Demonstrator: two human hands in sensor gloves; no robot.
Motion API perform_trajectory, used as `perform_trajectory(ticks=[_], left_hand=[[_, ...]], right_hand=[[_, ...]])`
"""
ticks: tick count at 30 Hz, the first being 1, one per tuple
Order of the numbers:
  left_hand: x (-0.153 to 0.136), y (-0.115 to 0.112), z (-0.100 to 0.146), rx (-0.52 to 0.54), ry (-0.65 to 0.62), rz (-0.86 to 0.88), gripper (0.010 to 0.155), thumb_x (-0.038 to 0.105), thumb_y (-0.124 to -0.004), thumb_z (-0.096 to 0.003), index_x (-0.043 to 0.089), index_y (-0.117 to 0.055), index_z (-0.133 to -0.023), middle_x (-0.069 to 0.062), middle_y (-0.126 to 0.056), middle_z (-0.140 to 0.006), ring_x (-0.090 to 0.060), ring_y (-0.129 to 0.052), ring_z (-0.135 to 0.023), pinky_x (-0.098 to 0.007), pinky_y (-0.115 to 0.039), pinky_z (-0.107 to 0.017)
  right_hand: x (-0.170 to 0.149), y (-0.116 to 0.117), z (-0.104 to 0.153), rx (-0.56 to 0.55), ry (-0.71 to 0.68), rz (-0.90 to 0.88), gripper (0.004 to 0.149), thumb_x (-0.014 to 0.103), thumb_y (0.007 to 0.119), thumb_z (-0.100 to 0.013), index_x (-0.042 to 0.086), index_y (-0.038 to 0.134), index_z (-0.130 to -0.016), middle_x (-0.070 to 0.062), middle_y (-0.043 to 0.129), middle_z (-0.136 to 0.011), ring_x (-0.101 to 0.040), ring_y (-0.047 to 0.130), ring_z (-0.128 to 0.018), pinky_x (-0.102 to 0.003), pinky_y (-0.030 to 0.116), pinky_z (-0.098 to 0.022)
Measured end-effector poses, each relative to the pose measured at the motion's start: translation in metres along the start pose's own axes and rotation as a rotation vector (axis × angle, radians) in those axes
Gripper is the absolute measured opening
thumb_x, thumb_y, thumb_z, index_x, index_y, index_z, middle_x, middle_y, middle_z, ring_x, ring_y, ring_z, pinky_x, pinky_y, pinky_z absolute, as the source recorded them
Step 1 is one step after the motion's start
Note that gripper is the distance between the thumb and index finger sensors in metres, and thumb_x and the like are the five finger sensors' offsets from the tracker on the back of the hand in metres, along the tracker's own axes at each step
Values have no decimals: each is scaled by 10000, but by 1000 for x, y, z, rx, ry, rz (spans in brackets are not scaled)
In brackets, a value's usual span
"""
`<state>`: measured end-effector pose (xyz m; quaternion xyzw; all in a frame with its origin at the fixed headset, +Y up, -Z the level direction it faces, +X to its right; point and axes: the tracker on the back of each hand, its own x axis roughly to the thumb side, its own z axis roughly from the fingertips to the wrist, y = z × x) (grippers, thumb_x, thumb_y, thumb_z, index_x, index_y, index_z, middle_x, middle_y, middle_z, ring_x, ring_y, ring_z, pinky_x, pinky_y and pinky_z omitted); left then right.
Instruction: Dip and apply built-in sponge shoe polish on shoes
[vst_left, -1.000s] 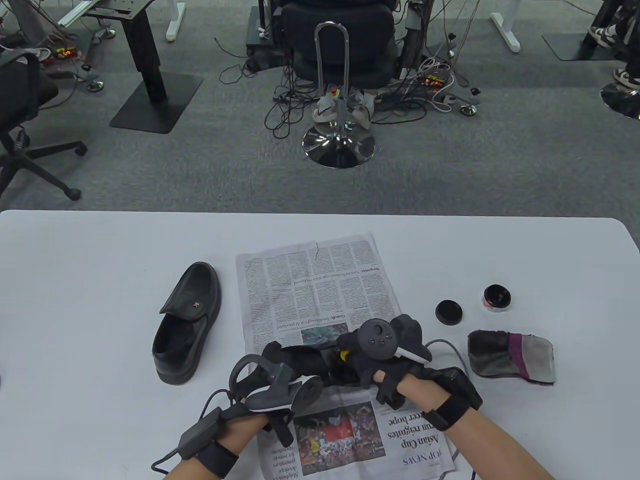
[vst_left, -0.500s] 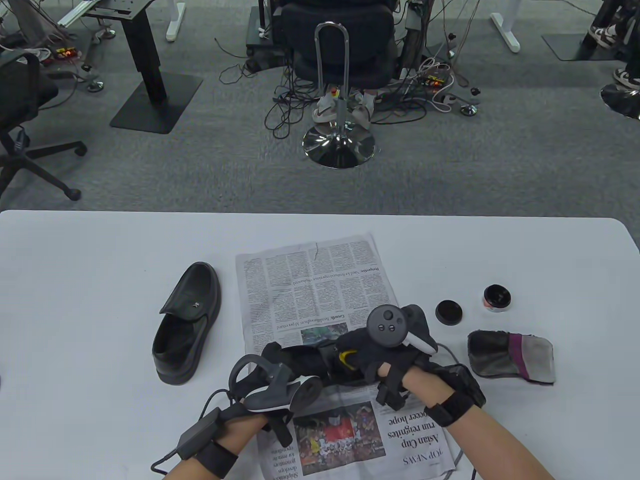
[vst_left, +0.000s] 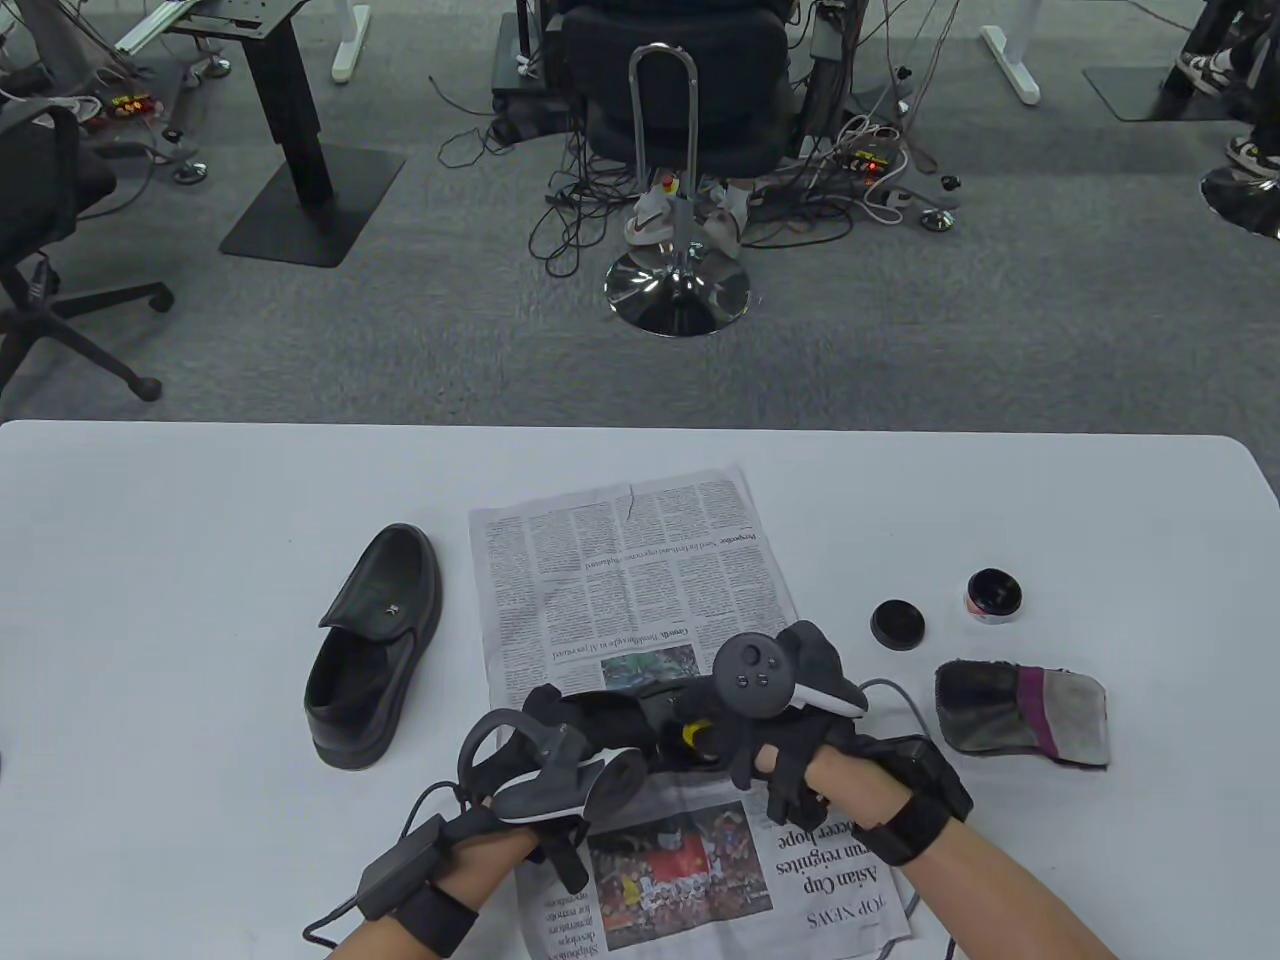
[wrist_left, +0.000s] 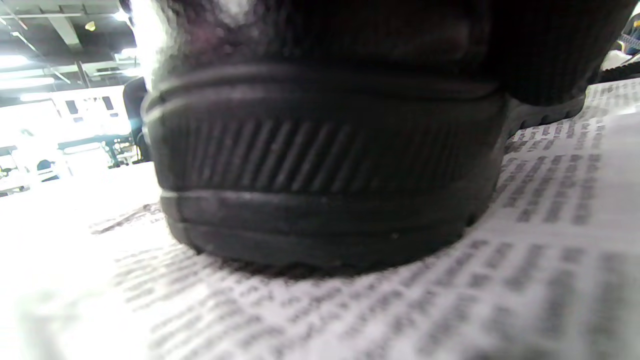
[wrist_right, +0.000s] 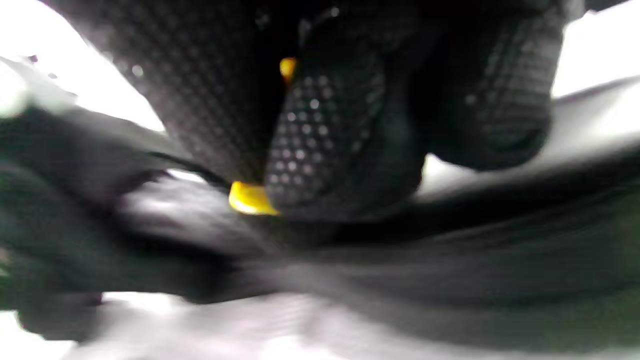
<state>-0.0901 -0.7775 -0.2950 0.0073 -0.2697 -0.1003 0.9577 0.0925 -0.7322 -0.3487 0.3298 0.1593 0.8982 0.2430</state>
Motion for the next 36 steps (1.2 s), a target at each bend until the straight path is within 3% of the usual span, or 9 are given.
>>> perform_trajectory(ticks=[3, 5, 10, 13, 19, 23, 28, 32, 36], left_hand=[[1, 0, 0, 4, 6, 0, 327, 634, -807, -389, 426, -859, -636, 160, -949, -403, -111, -921, -439, -584, -659, -681], [1, 0, -1, 2, 7, -3, 327, 635, -805, -391, 426, -859, -636, 161, -949, -403, -110, -921, -439, -584, -660, -681], [1, 0, 0, 0, 6, -7, 327, 638, -804, -390, 429, -857, -636, 163, -948, -404, -110, -921, -442, -586, -656, -687], [1, 0, 0, -1, 11, -10, 327, 636, -803, -390, 428, -856, -636, 163, -947, -403, -109, -921, -441, -587, -656, -688], [-1, 0, 1, -2, -1, -4, 330, 640, -805, -387, 429, -857, -635, 164, -949, -403, -110, -920, -441, -584, -657, -686], [0, 0, -1, 2, 4, -8, 326, 638, -805, -389, 429, -857, -634, 163, -947, -401, -109, -920, -438, -585, -659, -685], [-1, 0, 0, 2, -4, -7, 327, 639, -806, -388, 429, -856, -633, 162, -948, -404, -110, -920, -443, -587, -654, -689], [0, 0, 0, 8, 0, -11, 327, 636, -807, -389, 425, -857, -633, 161, -947, -401, -111, -920, -439, -588, -656, -688], [-1, 0, 1, 6, -6, -8, 327, 639, -806, -388, 428, -856, -633, 163, -947, -402, -111, -920, -442, -589, -653, -690]], right_hand=[[-17, -7, -1, -243, 189, 251, 439, 262, 957, -337, 168, 929, -765, -119, 966, -645, -219, 1104, -319, -462, 944, -360], [-16, -3, 0, -210, 172, 405, 444, 326, 922, -347, 213, 905, -777, -70, 964, -648, -136, 1108, -320, -393, 974, -361], [-11, -1, 0, -80, 84, -140, 441, 277, 967, -343, 160, 928, -767, -129, 964, -638, -202, 1105, -301, -446, 955, -349], [-21, -5, -4, -299, 182, 344, 442, 291, 938, -345, 178, 919, -772, -109, 961, -642, -174, 1105, -310, -425, 963, -356], [-7, 2, 0, -45, 39, -90, 460, 298, 960, -340, 172, 913, -780, -115, 953, -658, -178, 1100, -316, -432, 957, -366], [-17, -3, -4, -288, 177, 355, 457, 317, 923, -347, 188, 905, -785, -94, 960, -650, -155, 1107, -317, -414, 966, -362], [-2, 1, -1, -93, 15, -43, 455, 300, 947, -344, 180, 913, -782, -111, 956, -660, -171, 1105, -322, -429, 960, -374], [-14, 2, -4, -269, 139, 341, 459, 329, 897, -364, 197, 889, -803, -87, 949, -666, -144, 1096, -334, -414, 960, -375], [5, 4, -2, -56, -18, -7, 474, 307, 932, -348, 181, 896, -803, -108, 946, -678, -165, 1100, -347, -423, 957, -398]])
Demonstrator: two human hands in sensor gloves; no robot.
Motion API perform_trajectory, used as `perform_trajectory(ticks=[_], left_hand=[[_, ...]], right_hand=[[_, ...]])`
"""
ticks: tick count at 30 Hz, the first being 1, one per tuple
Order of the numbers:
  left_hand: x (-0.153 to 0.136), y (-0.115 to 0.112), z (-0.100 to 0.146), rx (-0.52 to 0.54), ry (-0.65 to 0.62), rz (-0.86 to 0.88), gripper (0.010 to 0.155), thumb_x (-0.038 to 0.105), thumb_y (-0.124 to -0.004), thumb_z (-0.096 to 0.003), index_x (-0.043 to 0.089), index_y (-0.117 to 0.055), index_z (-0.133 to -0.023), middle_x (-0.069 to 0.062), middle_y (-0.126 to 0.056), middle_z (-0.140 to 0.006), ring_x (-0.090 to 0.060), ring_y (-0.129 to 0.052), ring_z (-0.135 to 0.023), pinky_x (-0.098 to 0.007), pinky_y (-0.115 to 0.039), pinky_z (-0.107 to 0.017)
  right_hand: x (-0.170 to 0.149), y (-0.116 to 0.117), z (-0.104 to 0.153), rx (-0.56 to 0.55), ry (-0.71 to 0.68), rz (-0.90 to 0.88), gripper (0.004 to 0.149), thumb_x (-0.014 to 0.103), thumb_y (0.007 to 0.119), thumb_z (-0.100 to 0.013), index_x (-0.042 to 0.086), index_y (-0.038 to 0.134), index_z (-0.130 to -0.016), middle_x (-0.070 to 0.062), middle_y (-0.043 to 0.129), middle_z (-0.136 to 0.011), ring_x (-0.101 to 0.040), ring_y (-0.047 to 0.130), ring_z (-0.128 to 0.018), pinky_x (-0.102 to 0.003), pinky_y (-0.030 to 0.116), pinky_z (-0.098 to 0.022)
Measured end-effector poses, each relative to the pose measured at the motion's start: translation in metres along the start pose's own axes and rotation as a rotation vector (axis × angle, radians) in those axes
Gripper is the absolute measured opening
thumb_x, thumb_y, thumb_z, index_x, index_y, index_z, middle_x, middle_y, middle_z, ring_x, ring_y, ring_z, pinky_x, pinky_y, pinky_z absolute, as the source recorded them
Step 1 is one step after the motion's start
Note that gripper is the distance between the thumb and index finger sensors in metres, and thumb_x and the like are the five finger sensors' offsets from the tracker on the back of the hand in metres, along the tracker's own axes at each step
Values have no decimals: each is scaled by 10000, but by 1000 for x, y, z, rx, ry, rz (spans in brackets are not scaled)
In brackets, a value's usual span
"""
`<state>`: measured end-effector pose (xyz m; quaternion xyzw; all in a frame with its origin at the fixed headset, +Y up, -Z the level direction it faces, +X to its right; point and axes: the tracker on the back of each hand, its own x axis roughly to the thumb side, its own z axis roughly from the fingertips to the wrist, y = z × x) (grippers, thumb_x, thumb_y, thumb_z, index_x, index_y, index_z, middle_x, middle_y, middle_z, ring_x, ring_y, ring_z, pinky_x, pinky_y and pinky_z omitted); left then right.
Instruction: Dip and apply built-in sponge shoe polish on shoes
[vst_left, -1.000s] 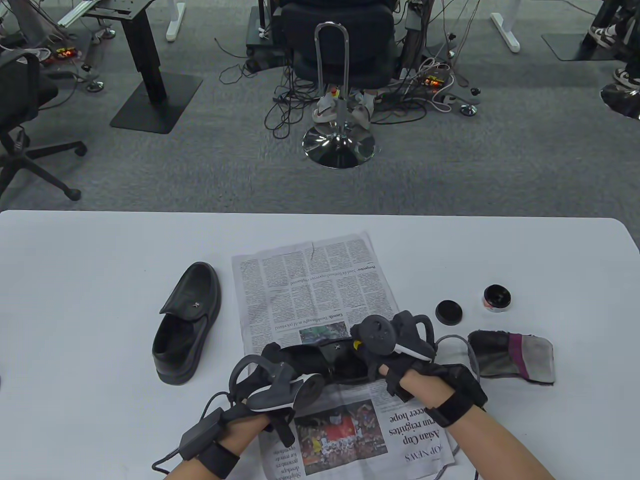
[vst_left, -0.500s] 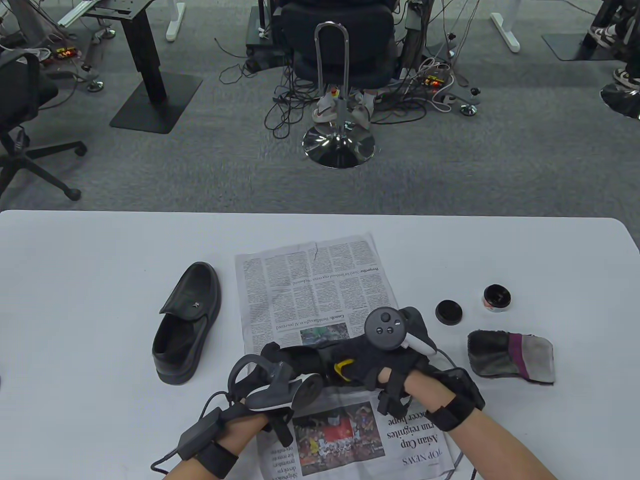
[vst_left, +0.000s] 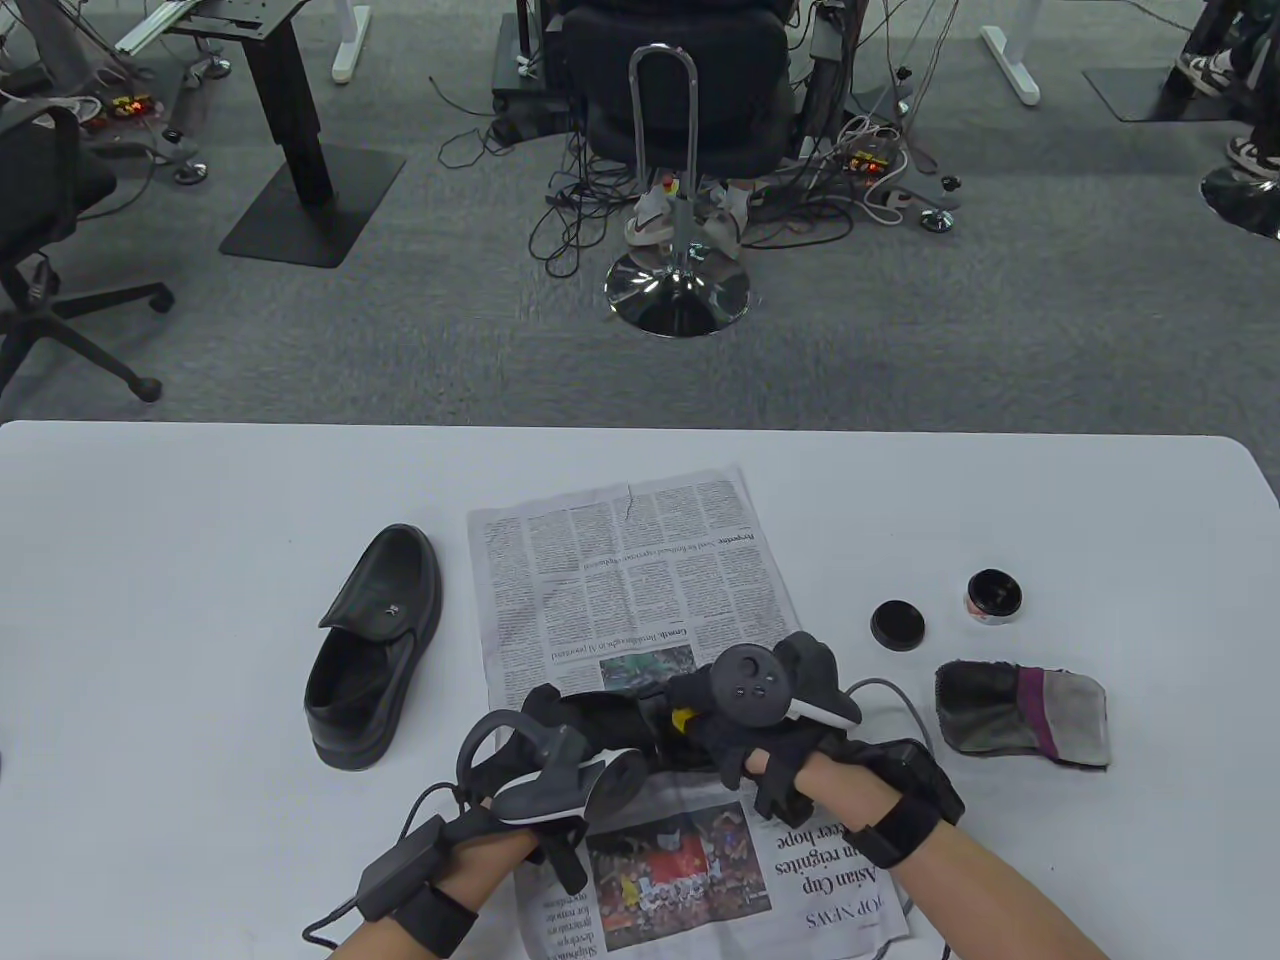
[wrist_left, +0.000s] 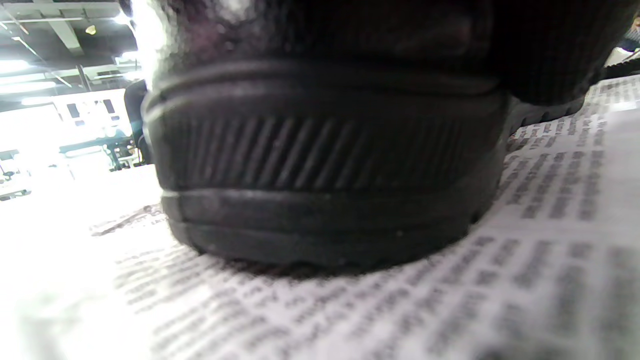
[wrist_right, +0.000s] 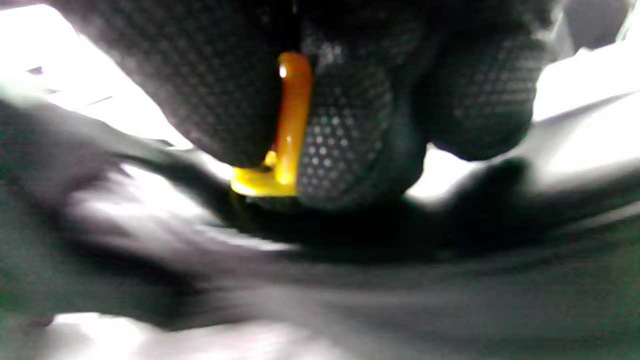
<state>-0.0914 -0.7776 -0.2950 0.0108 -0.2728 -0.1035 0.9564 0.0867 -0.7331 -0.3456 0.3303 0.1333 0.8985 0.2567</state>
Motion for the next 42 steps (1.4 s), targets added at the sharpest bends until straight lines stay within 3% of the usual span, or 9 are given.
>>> perform_trajectory(ticks=[5, 10, 14, 19, 22, 28, 32, 38, 42], left_hand=[[2, 0, -1, 5, 9, -7, 327, 638, -806, -388, 427, -857, -633, 162, -947, -399, -109, -921, -437, -590, -657, -689], [1, 0, 1, 10, -8, -2, 328, 639, -807, -387, 428, -858, -632, 162, -947, -401, -110, -921, -440, -590, -656, -690], [2, 0, 0, 14, -5, -8, 326, 636, -807, -389, 425, -857, -632, 161, -946, -398, -110, -921, -437, -594, -658, -688], [1, 0, 1, 12, -15, -7, 329, 641, -807, -386, 428, -856, -632, 163, -947, -400, -109, -921, -440, -595, -653, -693], [3, 0, 0, 13, 7, -13, 328, 637, -807, -388, 423, -858, -632, 161, -947, -397, -110, -922, -435, -596, -658, -689], [2, 0, 1, 6, -1, -12, 329, 641, -805, -387, 429, -855, -633, 163, -946, -401, -109, -921, -440, -593, -657, -691], [3, 0, 1, 19, -9, -15, 326, 637, -807, -390, 424, -858, -632, 161, -947, -397, -110, -922, -435, -595, -662, -686], [2, -1, 2, 17, -5, -12, 328, 639, -808, -388, 425, -859, -632, 161, -948, -398, -111, -922, -436, -596, -661, -686], [3, 0, 1, 22, -1, -13, 328, 638, -808, -390, 423, -858, -632, 161, -947, -396, -108, -922, -433, -594, -664, -685]], right_hand=[[-22, -6, -5, -196, 165, 323, 468, 298, 902, -361, 184, 883, -815, -106, 939, -681, -176, 1091, -354, -442, 943, -396], [-11, -3, -1, -67, -18, -67, 453, 272, 944, -345, 172, 914, -787, -122, 947, -670, -210, 1085, -335, -467, 933, -386], [-22, -2, -5, -247, 94, 303, 459, 318, 892, -364, 207, 883, -809, -81, 943, -678, -165, 1084, -338, -433, 946, -385], [-7, 3, -3, -91, -50, -55, 443, 266, 921, -357, 184, 908, -792, -119, 941, -685, -218, 1069, -336, -471, 919, -389], [-18, 0, -7, -276, 81, 313, 447, 293, 896, -366, 194, 895, -802, -98, 943, -676, -205, 1076, -335, -461, 927, -382], [-8, -1, -4, -13, -45, -102, 442, 287, 932, -354, 177, 915, -782, -114, 951, -664, -216, 1072, -317, -469, 925, -373], [-25, -4, -5, -250, 127, 404, 447, 319, 892, -365, 208, 894, -798, -80, 952, -663, -183, 1079, -327, -443, 937, -379], [-6, -3, 2, 30, 43, -66, 445, 281, 941, -350, 160, 919, -777, -126, 958, -650, -215, 1073, -306, -467, 926, -366], [-20, -6, -4, -225, 184, 455, 440, 297, 922, -351, 191, 915, -778, -96, 961, -650, -200, 1076, -315, -457, 929, -374]])
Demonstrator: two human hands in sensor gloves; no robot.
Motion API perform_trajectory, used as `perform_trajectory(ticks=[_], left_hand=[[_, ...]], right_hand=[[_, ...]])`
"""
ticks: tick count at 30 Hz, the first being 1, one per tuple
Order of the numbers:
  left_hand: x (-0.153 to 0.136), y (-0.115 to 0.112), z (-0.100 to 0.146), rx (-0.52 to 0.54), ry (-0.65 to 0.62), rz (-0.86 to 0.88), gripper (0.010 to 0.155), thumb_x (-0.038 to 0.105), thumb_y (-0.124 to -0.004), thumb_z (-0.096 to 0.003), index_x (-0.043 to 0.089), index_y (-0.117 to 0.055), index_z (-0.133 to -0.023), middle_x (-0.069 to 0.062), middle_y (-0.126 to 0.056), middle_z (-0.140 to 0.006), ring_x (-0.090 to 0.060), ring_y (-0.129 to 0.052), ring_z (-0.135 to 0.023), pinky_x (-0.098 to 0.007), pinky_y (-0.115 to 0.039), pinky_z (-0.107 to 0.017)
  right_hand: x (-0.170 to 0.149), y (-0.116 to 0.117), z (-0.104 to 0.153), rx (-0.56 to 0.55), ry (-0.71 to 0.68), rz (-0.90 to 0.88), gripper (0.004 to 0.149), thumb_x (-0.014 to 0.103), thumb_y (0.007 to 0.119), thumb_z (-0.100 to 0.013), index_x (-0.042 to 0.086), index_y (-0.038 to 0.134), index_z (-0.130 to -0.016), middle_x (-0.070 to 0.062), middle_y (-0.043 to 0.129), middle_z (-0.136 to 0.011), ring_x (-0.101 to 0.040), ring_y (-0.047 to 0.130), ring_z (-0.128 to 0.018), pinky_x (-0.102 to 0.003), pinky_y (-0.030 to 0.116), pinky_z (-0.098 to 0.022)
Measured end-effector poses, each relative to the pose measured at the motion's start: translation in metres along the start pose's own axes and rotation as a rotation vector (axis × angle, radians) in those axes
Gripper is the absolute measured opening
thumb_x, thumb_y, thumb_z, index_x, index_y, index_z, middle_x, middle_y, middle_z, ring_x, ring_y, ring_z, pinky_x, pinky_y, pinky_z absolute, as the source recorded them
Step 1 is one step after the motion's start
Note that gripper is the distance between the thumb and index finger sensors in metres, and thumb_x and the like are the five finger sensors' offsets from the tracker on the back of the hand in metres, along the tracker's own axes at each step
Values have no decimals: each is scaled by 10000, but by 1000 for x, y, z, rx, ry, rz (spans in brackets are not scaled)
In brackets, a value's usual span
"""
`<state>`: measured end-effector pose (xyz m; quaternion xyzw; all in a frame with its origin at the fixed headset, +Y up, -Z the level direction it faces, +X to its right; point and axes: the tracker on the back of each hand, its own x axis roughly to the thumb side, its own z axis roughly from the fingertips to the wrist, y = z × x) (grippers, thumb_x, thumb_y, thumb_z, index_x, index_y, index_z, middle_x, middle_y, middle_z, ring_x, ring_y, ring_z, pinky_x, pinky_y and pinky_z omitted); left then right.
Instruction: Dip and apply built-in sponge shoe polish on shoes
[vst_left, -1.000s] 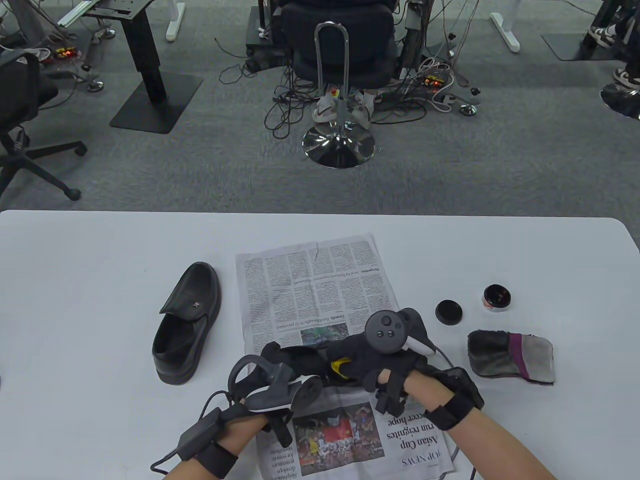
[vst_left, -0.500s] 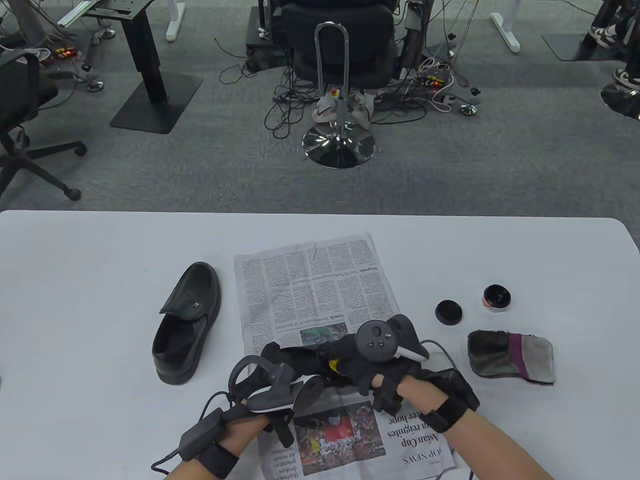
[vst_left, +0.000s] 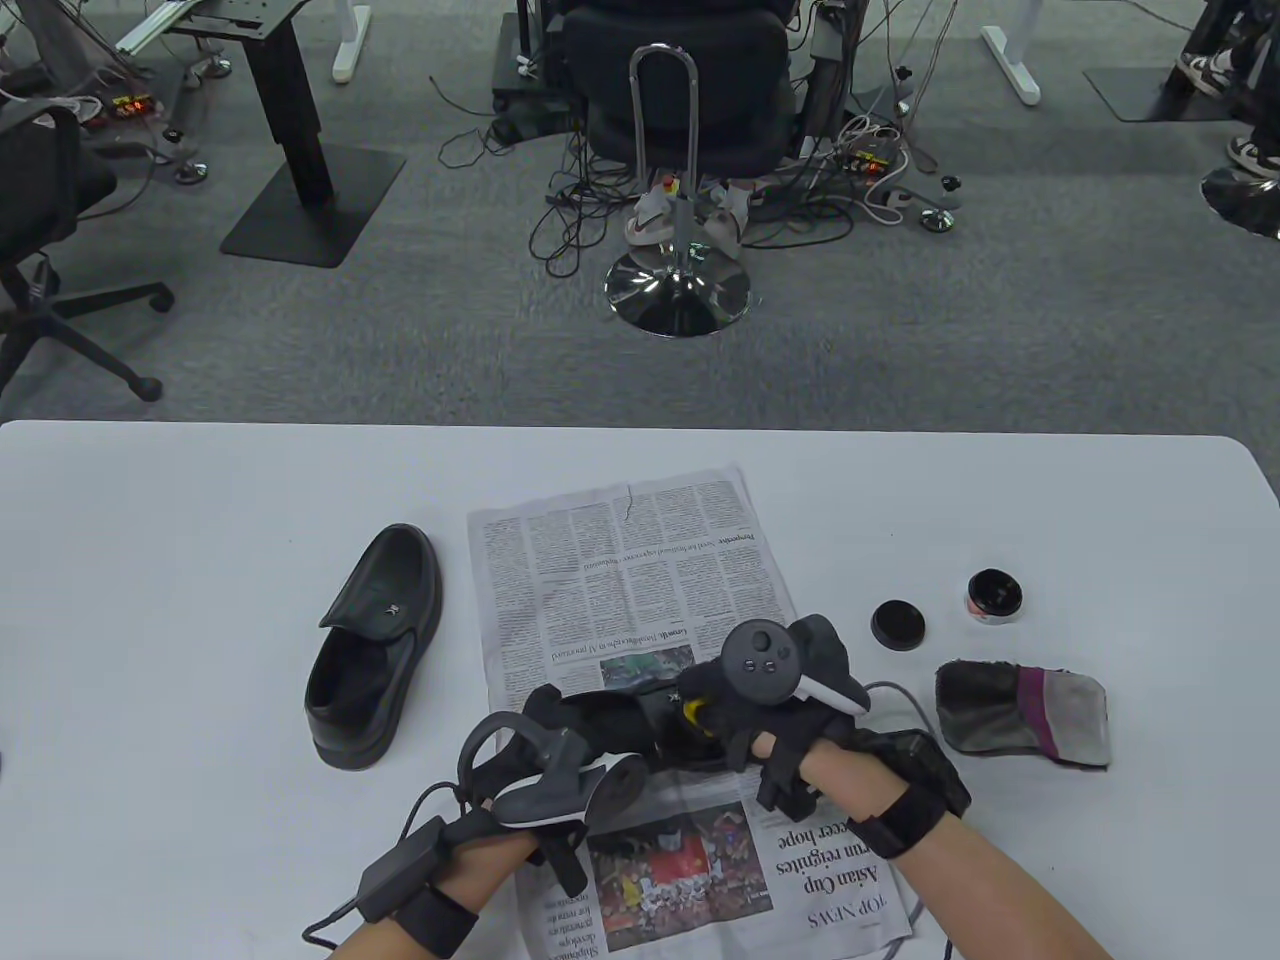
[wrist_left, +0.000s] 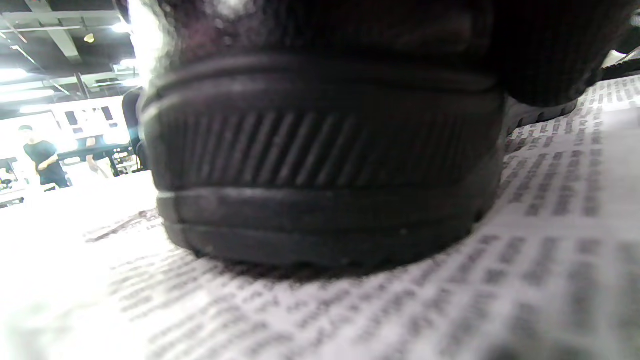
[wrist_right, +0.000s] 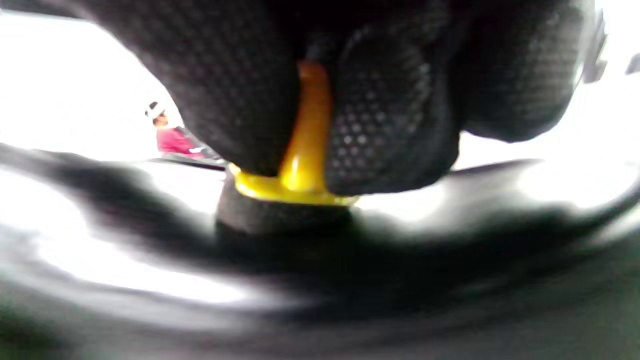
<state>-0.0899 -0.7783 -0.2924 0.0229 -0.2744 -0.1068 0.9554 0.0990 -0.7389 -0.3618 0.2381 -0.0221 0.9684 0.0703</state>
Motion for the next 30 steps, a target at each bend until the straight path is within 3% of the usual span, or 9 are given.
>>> perform_trajectory(ticks=[4, 7, 12, 15, 18, 23, 25, 26, 30], left_hand=[[0, 0, 0, 0, 4, 2, 328, 640, -809, -387, 425, -860, -629, 162, -947, -393, -109, -923, -429, -591, -666, -682], [0, -1, 0, -1, 4, 3, 327, 641, -809, -388, 425, -860, -629, 162, -947, -392, -109, -922, -426, -589, -669, -677], [0, -1, 0, 9, -8, 4, 328, 639, -810, -388, 423, -860, -630, 161, -947, -392, -108, -921, -427, -589, -669, -679], [0, 0, 0, -1, 1, 3, 328, 641, -809, -388, 426, -861, -629, 163, -948, -392, -108, -923, -426, -588, -668, -679], [0, -1, 0, -3, 4, 5, 328, 641, -809, -387, 425, -861, -628, 162, -948, -392, -110, -922, -427, -590, -667, -679], [0, -1, -1, 3, -4, 6, 328, 640, -810, -387, 425, -860, -629, 162, -947, -393, -107, -921, -428, -587, -667, -682], [0, 0, -1, -5, 4, 5, 328, 642, -810, -386, 425, -861, -628, 163, -948, -391, -108, -922, -427, -588, -667, -679], [0, 0, -1, -6, 7, 6, 330, 644, -809, -386, 427, -860, -629, 164, -948, -391, -108, -923, -427, -586, -667, -680], [0, 0, -1, -12, 12, 8, 330, 645, -809, -386, 427, -860, -628, 164, -948, -392, -109, -922, -427, -584, -668, -679]], right_hand=[[13, -2, 11, 61, -56, -115, 439, 287, 915, -350, 188, 913, -778, -105, 954, -659, -181, 1074, -309, -440, 939, -366], [19, -7, 16, 167, -71, -384, 436, 266, 933, -348, 159, 925, -770, -132, 958, -647, -206, 1071, -296, -462, 928, -358], [5, 2, 1, -1, 22, 73, 438, 285, 909, -357, 193, 910, -785, -99, 953, -665, -209, 1074, -331, -465, 923, -386], [14, 0, 9, 32, -21, -27, 441, 281, 909, -354, 186, 910, -785, -111, 950, -665, -194, 1074, -321, -452, 931, -375], [21, -8, 14, 182, -118, -235, 443, 284, 928, -350, 172, 916, -779, -116, 956, -655, -195, 1074, -310, -451, 932, -368], [-1, 0, 3, 49, 24, 80, 445, 299, 895, -369, 210, 891, -805, -85, 942, -686, -213, 1072, -360, -467, 915, -404], [-2, 2, 6, 49, 8, -43, 444, 267, 900, -368, 181, 898, -804, -119, 932, -687, -240, 1061, -356, -488, 902, -402], [1, -1, 6, 66, 5, -38, 442, 256, 917, -358, 170, 910, -792, -130, 941, -674, -245, 1064, -342, -493, 904, -391], [7, -13, 8, 338, 3, 8, 445, 285, 934, -357, 179, 907, -789, -109, 956, -660, -221, 1072, -334, -471, 915, -390]])
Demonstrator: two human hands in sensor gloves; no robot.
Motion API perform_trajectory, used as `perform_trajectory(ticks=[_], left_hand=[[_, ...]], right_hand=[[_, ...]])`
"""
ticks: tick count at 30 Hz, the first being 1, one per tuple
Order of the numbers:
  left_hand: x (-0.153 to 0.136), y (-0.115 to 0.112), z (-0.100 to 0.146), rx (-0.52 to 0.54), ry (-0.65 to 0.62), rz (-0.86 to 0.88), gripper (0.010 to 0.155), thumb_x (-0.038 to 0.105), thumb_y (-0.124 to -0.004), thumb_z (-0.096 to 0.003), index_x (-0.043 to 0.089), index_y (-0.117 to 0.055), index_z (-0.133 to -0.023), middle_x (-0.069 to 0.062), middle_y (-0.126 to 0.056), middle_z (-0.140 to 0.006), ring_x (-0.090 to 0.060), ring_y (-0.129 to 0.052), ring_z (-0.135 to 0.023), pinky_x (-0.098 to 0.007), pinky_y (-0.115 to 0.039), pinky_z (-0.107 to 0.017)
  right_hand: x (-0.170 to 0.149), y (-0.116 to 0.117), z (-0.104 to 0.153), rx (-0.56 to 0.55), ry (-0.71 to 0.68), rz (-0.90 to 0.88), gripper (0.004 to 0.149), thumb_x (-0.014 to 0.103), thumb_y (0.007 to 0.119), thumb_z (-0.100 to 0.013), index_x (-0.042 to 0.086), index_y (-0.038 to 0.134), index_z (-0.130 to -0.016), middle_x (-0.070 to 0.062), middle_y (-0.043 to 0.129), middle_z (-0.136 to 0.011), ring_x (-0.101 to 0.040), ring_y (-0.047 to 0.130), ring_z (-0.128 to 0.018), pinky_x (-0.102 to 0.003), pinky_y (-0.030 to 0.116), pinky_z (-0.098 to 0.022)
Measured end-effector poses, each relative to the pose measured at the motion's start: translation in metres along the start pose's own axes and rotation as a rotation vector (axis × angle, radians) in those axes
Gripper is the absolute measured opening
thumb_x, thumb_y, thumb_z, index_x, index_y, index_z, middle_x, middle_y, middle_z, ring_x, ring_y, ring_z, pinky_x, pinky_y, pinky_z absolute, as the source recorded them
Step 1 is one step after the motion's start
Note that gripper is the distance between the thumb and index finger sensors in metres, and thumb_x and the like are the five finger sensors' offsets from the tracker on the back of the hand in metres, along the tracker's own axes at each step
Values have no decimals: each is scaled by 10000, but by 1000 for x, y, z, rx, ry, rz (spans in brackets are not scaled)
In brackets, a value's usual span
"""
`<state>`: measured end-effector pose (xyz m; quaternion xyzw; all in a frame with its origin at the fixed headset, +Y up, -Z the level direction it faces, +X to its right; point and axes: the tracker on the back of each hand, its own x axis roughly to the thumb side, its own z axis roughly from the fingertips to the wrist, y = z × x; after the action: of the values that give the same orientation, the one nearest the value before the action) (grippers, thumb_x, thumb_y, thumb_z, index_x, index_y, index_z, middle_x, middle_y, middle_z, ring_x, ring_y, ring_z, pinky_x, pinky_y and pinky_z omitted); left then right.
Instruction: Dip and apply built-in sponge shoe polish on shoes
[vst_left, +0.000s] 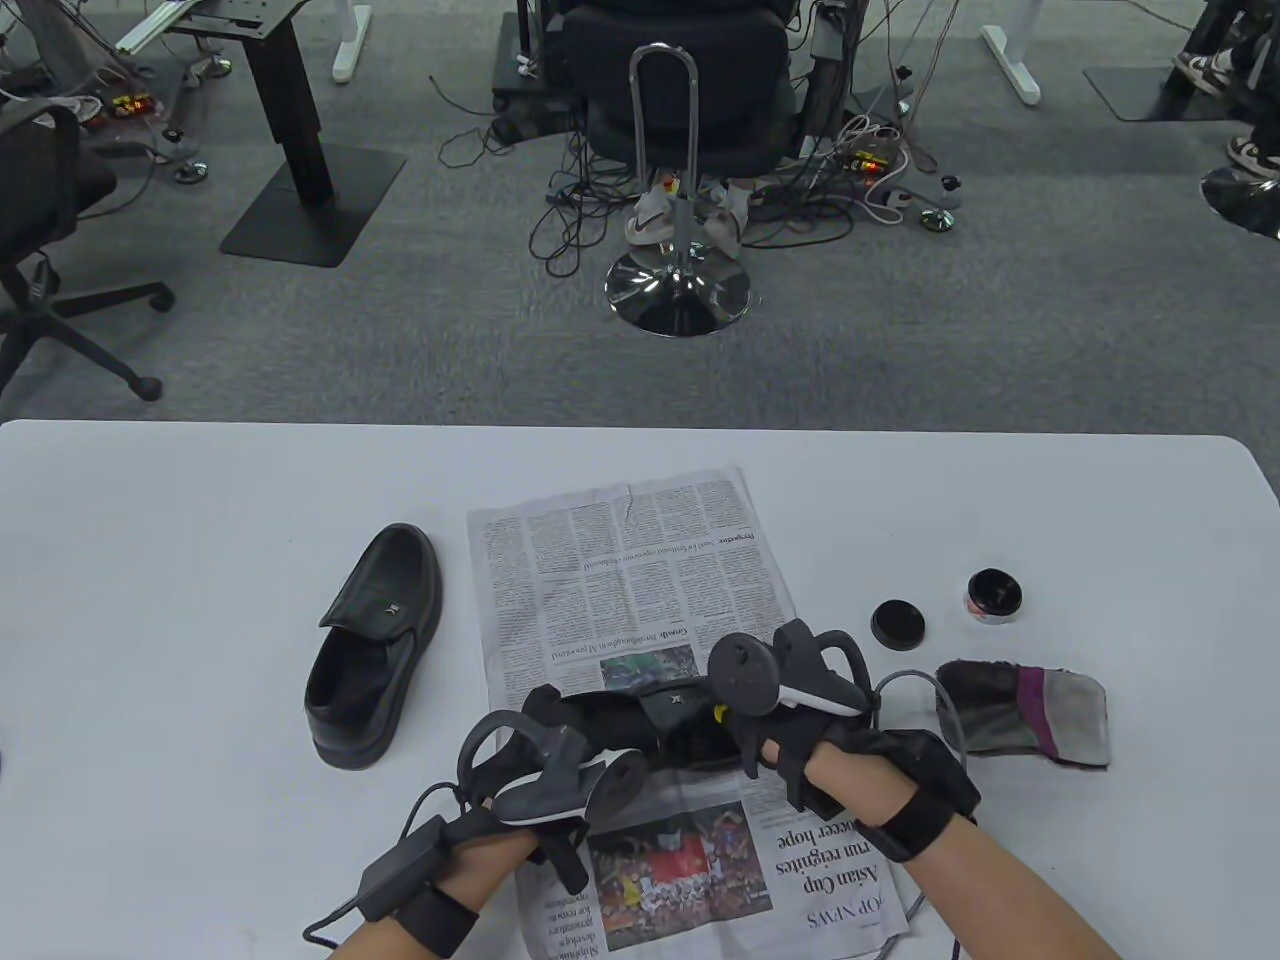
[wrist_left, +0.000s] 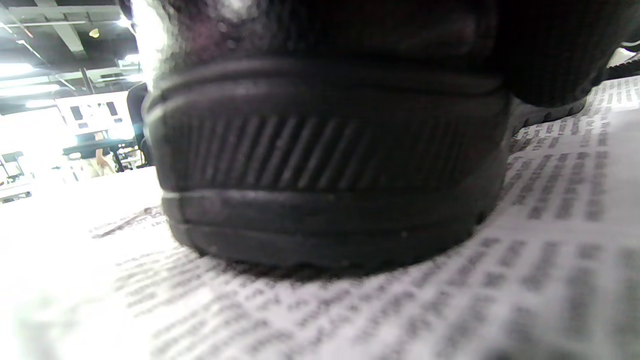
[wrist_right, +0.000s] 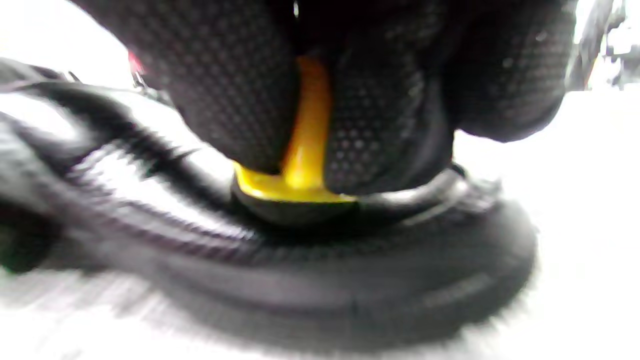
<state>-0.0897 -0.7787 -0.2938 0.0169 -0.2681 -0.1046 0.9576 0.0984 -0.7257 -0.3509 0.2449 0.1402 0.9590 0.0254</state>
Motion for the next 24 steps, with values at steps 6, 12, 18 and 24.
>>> perform_trajectory(ticks=[6, 12, 18, 24], left_hand=[[0, -1, 0, 16, -25, 2, 328, 640, -813, -386, 424, -859, -629, 162, -946, -392, -107, -920, -428, -588, -665, -681], [0, 0, 0, 4, -10, 1, 330, 644, -811, -384, 426, -860, -627, 163, -948, -392, -108, -922, -428, -586, -667, -680], [-1, 0, 0, 15, -30, 1, 328, 641, -813, -385, 425, -859, -627, 163, -945, -392, -106, -921, -429, -588, -664, -683], [0, 1, -3, -23, -37, 6, 328, 646, -818, -376, 431, -859, -621, 159, -949, -399, -114, -918, -448, -585, -652, -693]], right_hand=[[3, 4, 0, -223, -19, 3, 427, 279, 961, -325, 188, 944, -742, -95, 982, -632, -213, 1102, -329, -455, 947, -381], [0, -2, -3, 95, 39, 87, 422, 283, 955, -347, 186, 928, -756, -105, 972, -641, -203, 1110, -343, -441, 951, -387], [0, 2, -6, -228, 14, 125, 422, 286, 967, -318, 198, 948, -730, -92, 988, -622, -193, 1127, -323, -434, 973, -372], [-2, -3, -8, 102, 22, 66, 417, 283, 960, -342, 183, 934, -746, -110, 974, -633, -195, 1119, -336, -434, 961, -385]])
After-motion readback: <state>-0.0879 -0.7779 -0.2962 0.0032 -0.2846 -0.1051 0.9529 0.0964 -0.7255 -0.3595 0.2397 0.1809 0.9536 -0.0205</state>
